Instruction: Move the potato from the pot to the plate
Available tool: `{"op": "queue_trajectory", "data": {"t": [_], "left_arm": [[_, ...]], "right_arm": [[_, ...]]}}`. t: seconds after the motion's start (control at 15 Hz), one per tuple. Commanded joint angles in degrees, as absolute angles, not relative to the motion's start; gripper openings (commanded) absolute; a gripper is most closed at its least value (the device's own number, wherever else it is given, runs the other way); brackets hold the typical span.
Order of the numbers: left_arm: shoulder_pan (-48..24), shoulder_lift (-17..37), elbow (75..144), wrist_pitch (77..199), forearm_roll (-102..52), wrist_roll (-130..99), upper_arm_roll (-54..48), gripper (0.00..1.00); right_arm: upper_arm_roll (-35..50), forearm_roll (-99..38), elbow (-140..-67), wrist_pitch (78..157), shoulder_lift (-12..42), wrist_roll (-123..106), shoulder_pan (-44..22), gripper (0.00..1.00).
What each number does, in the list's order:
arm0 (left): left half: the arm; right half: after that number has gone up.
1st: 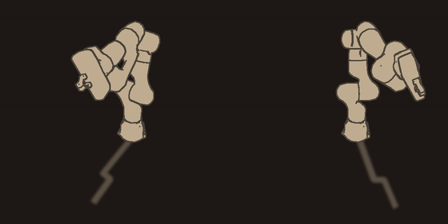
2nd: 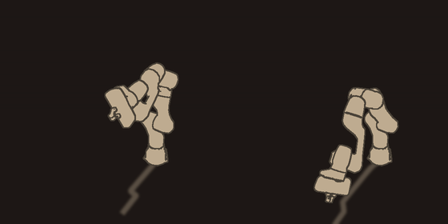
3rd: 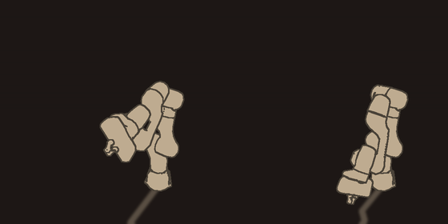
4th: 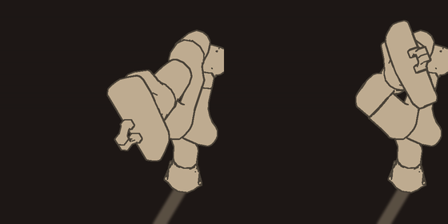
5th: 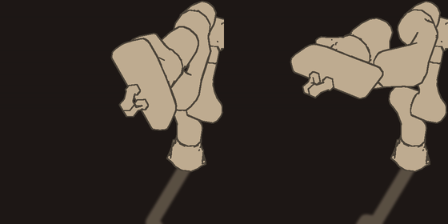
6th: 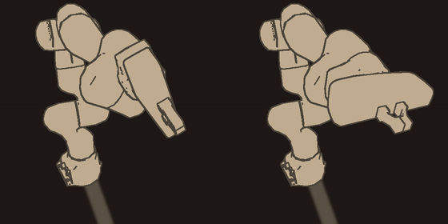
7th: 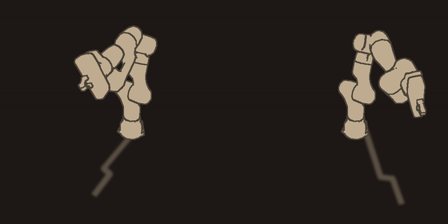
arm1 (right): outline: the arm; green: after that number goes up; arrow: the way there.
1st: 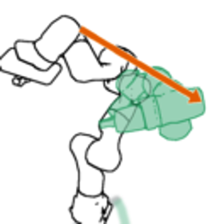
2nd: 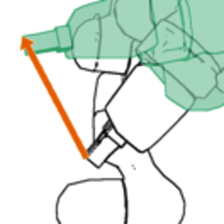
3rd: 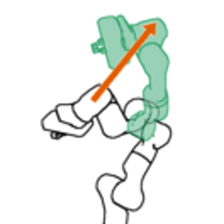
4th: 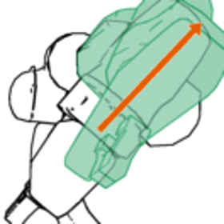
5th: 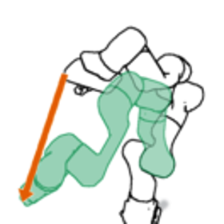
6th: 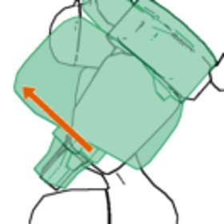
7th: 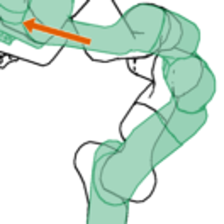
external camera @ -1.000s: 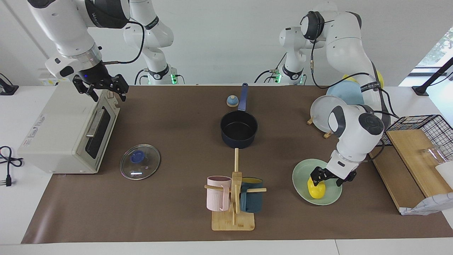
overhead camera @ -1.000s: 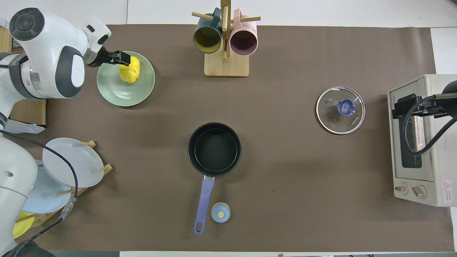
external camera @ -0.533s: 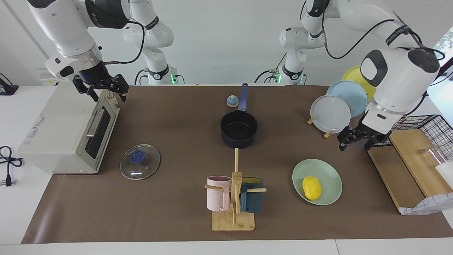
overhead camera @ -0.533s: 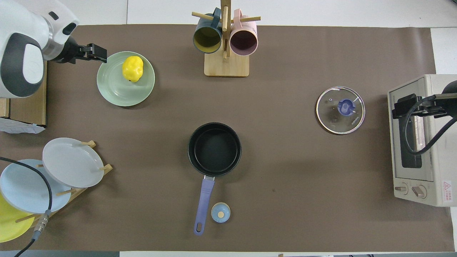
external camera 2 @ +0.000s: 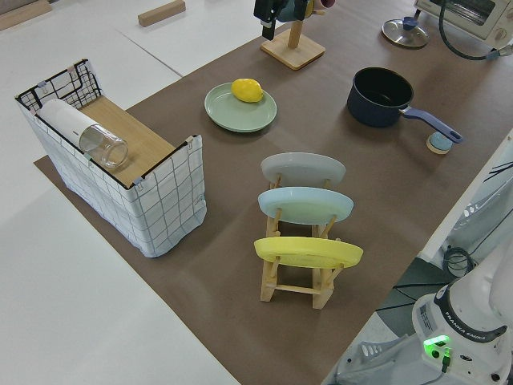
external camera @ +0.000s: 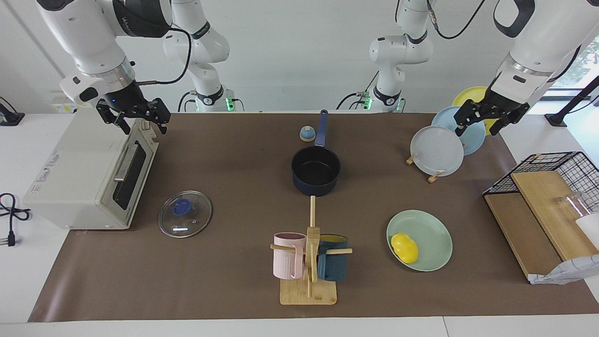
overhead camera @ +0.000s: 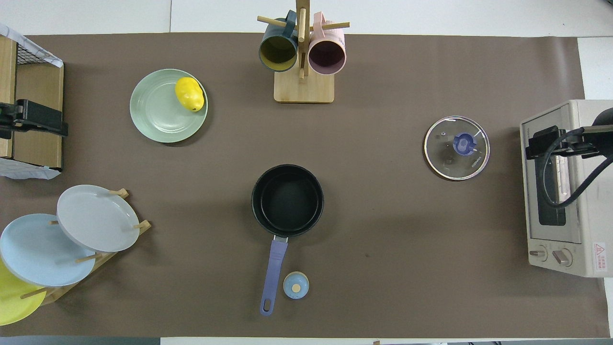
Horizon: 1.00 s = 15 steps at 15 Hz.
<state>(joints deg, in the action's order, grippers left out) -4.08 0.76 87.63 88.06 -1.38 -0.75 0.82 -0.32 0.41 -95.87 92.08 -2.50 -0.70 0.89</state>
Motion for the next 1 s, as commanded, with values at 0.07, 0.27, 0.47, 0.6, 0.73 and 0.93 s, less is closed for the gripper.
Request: {"op": "queue_trajectory", "data": {"t": [0.07,0.27,0.47,0.6,0.73,0.93], "left_arm": [[-3.7,-4.7,97.0,91.4,-0.5,-0.9,-0.2,1.00],[-1.0,-2.1,91.5,88.3,-0.7,-0.9,-3.2,1.00],[-1.0,-1.8,90.3,87.3,-1.0,-0.8,-3.2,1.00],[-0.9,-2.0,90.4,87.1,-1.0,-0.7,-3.2,1.00],[-0.9,-2.0,90.6,87.0,-0.9,-0.8,-3.3,1.00],[-0.9,-2.2,90.6,86.7,-0.9,-0.6,-3.3,1.00]], "right_arm": [[-0.1,0.3,-95.9,91.9,-2.9,-0.2,0.9,1.00],[-0.1,0.3,-95.8,91.9,-2.9,-0.2,0.9,1.00],[-0.1,0.3,-95.9,91.9,-2.9,-0.2,0.9,1.00],[-0.1,0.3,-95.9,91.9,-2.9,-0.1,0.9,1.00],[-0.1,0.3,-95.8,91.9,-2.9,-0.1,0.9,1.00],[0.0,0.3,-95.9,91.9,-2.9,-0.1,0.9,1.00]]}}
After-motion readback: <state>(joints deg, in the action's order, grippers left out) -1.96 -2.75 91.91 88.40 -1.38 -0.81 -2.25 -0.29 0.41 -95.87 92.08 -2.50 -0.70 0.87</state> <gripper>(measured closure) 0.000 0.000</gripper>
